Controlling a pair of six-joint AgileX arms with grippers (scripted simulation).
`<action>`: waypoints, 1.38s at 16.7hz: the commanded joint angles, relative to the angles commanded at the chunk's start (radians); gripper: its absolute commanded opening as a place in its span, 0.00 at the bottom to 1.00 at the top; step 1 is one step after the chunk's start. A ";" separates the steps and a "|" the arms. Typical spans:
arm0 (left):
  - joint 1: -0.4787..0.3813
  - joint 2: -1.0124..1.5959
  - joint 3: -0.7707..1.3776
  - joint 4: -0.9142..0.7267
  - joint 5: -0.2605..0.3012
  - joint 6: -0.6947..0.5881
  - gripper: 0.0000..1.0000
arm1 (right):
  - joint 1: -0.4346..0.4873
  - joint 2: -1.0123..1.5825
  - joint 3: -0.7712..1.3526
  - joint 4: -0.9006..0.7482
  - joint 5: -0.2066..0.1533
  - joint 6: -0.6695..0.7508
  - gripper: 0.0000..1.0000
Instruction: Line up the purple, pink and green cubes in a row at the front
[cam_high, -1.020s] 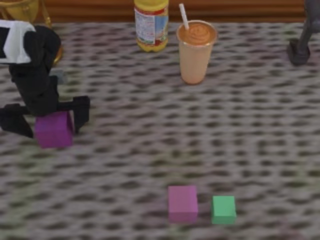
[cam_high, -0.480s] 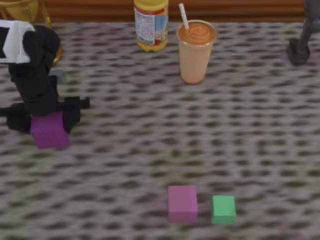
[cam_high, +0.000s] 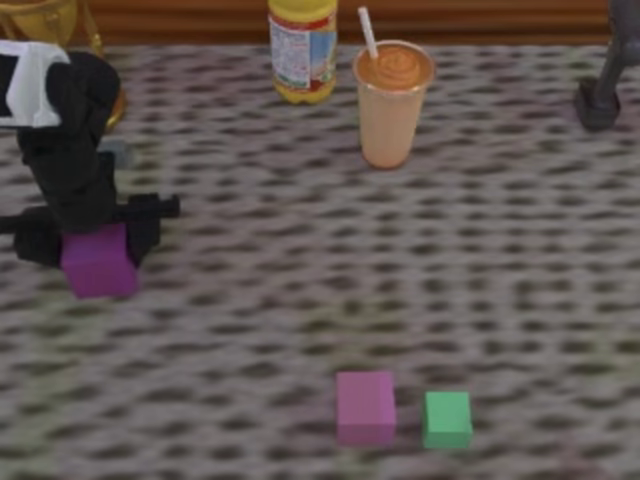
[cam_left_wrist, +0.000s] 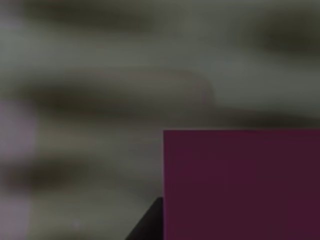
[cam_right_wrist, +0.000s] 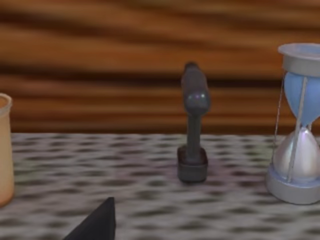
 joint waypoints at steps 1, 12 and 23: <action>0.000 0.000 0.000 0.000 0.000 0.000 0.00 | 0.000 0.000 0.000 0.000 0.000 0.000 1.00; 0.008 -0.065 0.090 -0.154 -0.002 0.001 0.00 | 0.000 0.000 0.000 0.000 0.000 0.000 1.00; -0.060 -0.145 0.100 -0.239 -0.004 -0.059 0.00 | 0.000 0.000 0.000 0.000 0.000 0.000 1.00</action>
